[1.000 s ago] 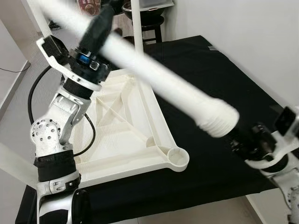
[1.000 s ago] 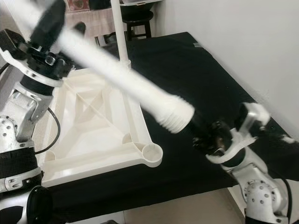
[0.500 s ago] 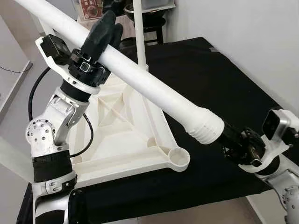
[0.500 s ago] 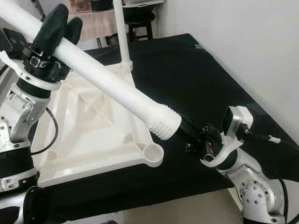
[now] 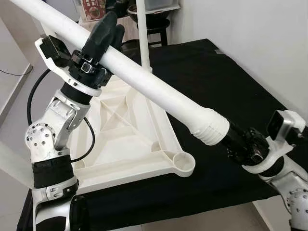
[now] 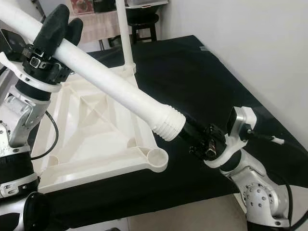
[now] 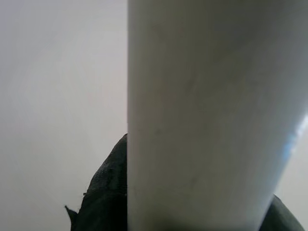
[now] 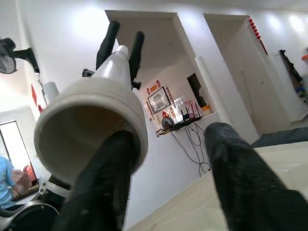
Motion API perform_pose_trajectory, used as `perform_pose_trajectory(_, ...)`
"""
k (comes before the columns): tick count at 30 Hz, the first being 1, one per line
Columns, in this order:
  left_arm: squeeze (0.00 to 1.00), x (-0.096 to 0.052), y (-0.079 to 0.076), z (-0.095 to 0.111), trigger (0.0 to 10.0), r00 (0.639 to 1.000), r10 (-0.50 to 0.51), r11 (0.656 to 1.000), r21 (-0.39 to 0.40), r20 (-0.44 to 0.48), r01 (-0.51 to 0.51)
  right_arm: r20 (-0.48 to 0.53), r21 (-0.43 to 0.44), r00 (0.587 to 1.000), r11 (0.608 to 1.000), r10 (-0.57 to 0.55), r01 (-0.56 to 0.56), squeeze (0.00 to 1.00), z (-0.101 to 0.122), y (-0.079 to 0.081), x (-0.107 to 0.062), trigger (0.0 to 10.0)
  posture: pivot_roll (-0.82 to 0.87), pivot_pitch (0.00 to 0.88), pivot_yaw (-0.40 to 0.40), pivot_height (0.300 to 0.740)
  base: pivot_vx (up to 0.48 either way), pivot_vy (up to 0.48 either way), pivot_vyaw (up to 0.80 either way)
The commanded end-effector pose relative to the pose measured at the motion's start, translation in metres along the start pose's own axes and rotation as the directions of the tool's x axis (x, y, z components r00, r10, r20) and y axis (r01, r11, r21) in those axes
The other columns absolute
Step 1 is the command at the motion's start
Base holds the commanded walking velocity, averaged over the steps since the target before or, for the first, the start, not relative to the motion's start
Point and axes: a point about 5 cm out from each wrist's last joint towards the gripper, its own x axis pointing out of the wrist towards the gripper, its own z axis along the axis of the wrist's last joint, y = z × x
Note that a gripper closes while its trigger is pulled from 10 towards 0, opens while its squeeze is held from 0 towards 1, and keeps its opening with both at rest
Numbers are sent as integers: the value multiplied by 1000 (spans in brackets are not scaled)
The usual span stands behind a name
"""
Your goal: Building children table
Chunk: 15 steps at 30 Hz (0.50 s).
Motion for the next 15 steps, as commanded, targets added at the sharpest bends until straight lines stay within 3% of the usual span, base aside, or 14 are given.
perform_pose_trajectory(1, 0, 3, -8, 15, 0, 997, -43, 999, 27, 68, 41, -3, 14, 999, 999, -35, 35, 1000, -4, -2, -3, 10000, -41, 59, 70, 740, 0, 0, 0)
perform_pose_trajectory(7, 0, 9, -16, 43, 0, 989, -65, 993, 102, 130, 52, -17, -3, 999, 999, -50, 50, 1000, -7, 1, -2, 10000, -50, 62, 70, 740, 0, 0, 0)
perform_pose_trajectory(8, 0, 13, -21, 55, 0, 986, -79, 988, 142, 145, 59, -61, -24, 996, 998, -60, 58, 1000, -7, 3, -5, 10000, -53, 65, 68, 740, 0, 0, 0)
perform_pose_trajectory(15, 0, 15, -27, 72, 0, 981, -93, 979, 197, 170, 59, -231, -130, 966, 987, -120, 92, 1000, -8, 5, -17, 10000, -60, 66, 65, 740, 0, 0, 0)
